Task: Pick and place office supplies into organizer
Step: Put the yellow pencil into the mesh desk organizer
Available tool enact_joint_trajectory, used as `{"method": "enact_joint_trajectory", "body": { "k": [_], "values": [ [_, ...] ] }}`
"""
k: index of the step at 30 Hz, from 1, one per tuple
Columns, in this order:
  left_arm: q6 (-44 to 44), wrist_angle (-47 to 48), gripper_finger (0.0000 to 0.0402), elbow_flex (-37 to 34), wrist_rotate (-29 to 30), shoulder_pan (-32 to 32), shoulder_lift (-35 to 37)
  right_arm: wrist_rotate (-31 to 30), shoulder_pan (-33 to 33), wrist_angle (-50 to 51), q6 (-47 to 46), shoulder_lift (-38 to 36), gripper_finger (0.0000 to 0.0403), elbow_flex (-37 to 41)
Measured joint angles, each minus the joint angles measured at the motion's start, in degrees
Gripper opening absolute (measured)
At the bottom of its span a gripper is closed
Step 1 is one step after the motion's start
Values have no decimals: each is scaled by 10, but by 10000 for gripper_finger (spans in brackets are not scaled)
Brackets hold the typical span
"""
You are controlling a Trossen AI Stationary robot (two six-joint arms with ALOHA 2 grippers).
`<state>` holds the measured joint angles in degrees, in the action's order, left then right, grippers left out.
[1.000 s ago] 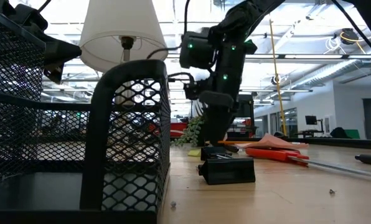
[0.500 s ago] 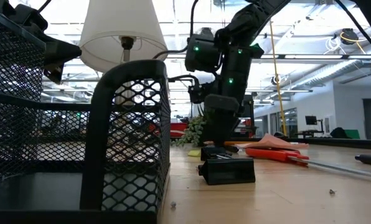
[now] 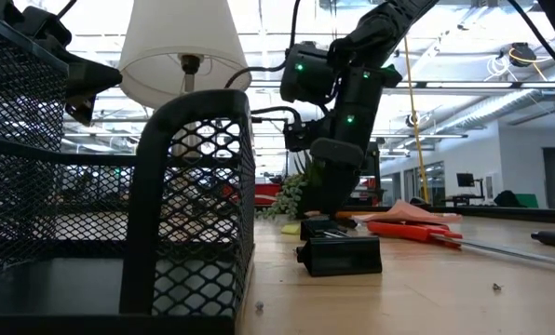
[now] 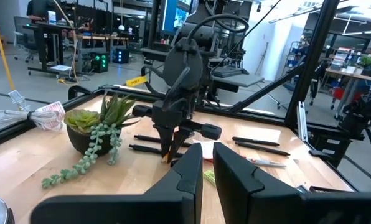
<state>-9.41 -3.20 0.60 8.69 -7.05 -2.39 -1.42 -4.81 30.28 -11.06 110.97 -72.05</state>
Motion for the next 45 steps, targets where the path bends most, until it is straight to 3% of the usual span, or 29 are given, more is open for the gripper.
{"method": "enact_joint_trajectory", "body": {
  "k": [8,14,23,34,45],
  "values": [
    [0,0,42,0,0,0,0,1,0,-34,-17,-35,37,1],
    [0,0,42,0,0,0,0,12,0,-53,-18,-62,17,1],
    [0,0,42,0,0,0,0,17,10,-118,-33,-128,28,0],
    [0,0,42,0,0,0,0,90,64,-376,-72,-171,30,0],
    [0,0,42,0,0,0,0,41,158,-644,-62,-151,27,-2]
  ]
}}
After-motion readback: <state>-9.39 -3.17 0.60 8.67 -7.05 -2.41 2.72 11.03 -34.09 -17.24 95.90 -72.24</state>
